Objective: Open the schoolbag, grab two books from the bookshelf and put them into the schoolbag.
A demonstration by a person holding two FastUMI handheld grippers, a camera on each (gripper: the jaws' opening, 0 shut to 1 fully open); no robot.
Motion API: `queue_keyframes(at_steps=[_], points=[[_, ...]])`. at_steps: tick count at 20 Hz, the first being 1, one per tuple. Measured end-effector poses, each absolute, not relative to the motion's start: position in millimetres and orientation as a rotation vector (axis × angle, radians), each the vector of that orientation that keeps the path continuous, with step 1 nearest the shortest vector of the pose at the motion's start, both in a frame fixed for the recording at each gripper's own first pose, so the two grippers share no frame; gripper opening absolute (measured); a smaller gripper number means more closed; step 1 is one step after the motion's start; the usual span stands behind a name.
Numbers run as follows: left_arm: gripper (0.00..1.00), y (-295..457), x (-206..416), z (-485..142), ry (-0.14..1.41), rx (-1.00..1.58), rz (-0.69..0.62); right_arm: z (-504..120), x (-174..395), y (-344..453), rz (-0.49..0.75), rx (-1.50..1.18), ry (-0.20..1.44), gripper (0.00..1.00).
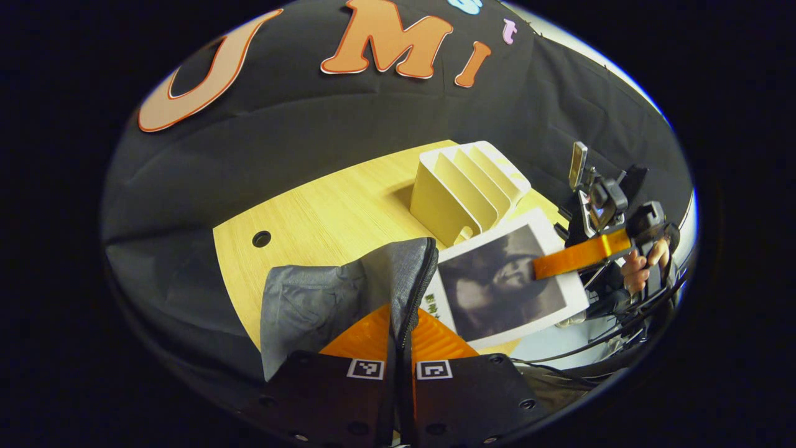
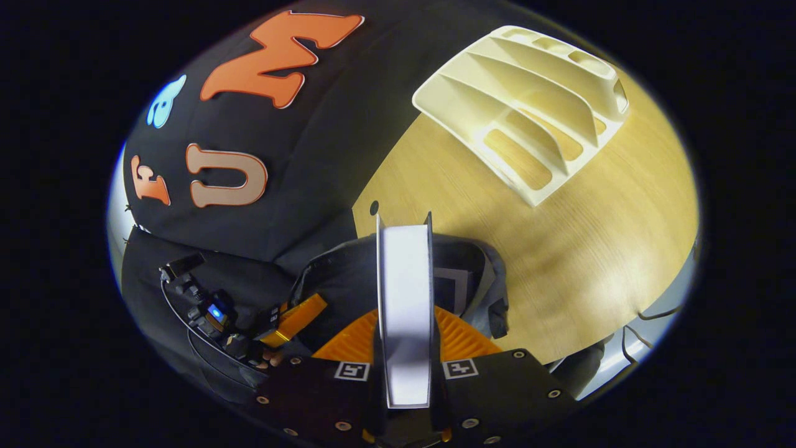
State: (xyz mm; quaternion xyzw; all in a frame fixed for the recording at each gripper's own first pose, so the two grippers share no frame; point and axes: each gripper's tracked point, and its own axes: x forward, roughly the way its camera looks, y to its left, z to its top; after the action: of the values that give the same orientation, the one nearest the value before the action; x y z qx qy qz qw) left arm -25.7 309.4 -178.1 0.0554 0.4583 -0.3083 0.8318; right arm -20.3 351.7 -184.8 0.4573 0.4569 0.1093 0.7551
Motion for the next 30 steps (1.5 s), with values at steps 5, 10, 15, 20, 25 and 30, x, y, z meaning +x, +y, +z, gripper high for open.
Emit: queue_keyframes(at_steps=[5,10,15,20,25,30], points=[[0.05,306,-26,-171,0.954,0.098,-0.654,-200,-11,383,0.266,1.069,0.989,0.28],[0.05,300,-27,-169,0.931,0.072,-0.671,-224,-3,403,0.261,1.102,0.975,0.28],[0.05,289,-33,-165,0.908,0.044,-0.698,-239,10,431,0.265,1.121,0.949,0.28],[0.05,282,-39,-161,0.898,0.004,-0.708,-253,24,462,0.277,1.138,0.930,0.28],[0.05,276,-44,-162,0.905,-0.015,-0.717,-263,28,476,0.276,1.170,0.922,0.28],[0.05,278,-42,-166,0.897,-0.017,-0.704,-272,25,479,0.254,1.082,0.977,0.36]])
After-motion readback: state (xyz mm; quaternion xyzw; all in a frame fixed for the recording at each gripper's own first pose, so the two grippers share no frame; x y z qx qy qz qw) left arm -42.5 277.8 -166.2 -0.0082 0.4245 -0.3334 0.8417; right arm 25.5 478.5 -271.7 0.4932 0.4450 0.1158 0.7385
